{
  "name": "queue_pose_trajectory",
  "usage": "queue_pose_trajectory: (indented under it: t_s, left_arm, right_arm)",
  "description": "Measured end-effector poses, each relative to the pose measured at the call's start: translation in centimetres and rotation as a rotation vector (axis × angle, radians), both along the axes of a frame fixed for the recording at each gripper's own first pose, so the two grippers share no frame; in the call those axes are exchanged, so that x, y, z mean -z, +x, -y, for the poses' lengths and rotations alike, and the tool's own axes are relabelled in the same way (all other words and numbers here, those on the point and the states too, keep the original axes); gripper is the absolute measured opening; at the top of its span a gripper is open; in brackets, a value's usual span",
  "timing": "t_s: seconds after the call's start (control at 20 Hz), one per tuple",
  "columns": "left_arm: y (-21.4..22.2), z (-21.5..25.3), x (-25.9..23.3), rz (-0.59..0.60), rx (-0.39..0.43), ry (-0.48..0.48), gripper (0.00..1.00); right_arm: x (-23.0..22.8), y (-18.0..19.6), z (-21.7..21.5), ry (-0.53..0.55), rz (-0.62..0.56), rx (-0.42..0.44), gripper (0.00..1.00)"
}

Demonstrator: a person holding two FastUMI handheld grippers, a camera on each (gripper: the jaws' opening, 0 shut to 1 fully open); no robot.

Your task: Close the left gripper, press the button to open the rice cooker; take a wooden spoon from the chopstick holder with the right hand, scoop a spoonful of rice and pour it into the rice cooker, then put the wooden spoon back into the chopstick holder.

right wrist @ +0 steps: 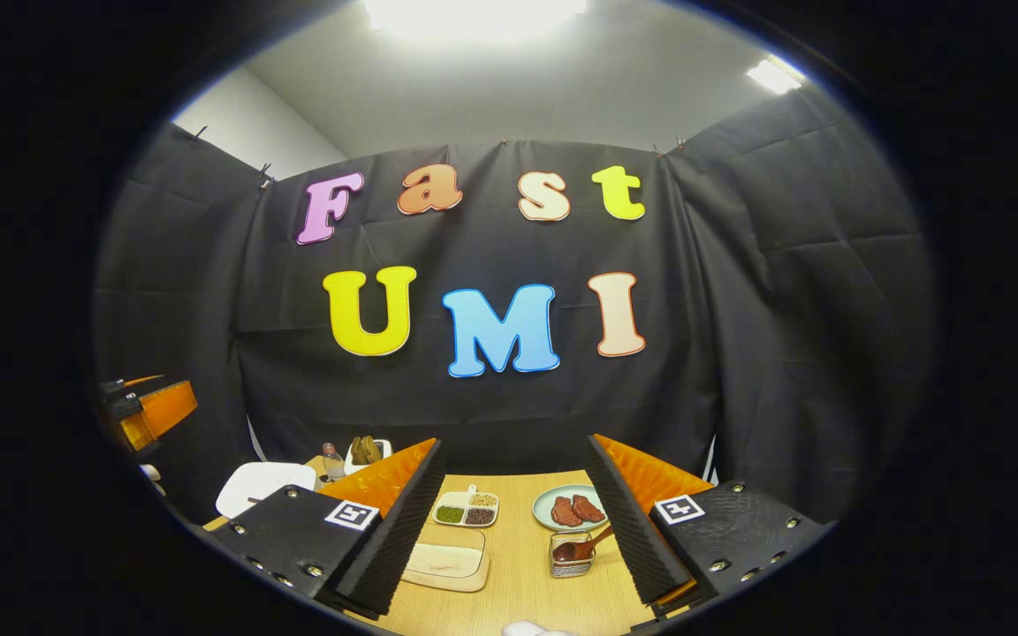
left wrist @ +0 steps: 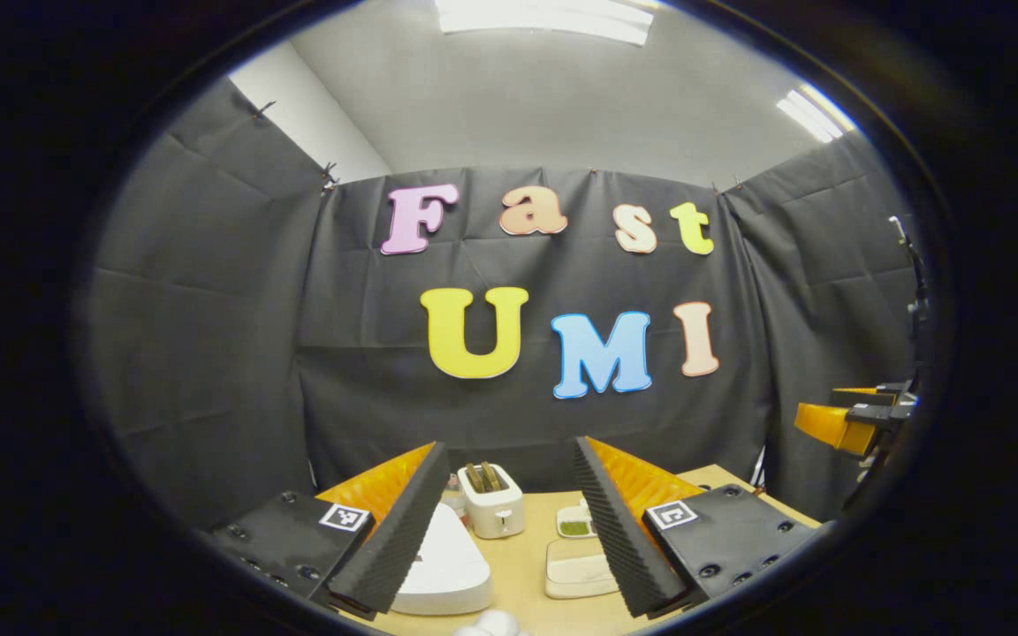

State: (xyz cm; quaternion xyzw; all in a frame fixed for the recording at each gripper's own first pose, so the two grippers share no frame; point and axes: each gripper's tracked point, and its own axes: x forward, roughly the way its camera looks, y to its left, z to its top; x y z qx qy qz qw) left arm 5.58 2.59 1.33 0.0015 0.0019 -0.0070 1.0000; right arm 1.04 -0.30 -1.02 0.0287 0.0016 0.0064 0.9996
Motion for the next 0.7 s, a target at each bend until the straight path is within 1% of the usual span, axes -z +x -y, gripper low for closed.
queue_pose_trajectory:
  t_s: [0.7]
  left_arm:
    - [0.23, -0.04, 0.27, 0.000, -0.004, -0.008, 0.96]
  right_arm:
    - [-0.09, 0.41, -0.05, 0.000, -0.001, 0.007, 0.98]
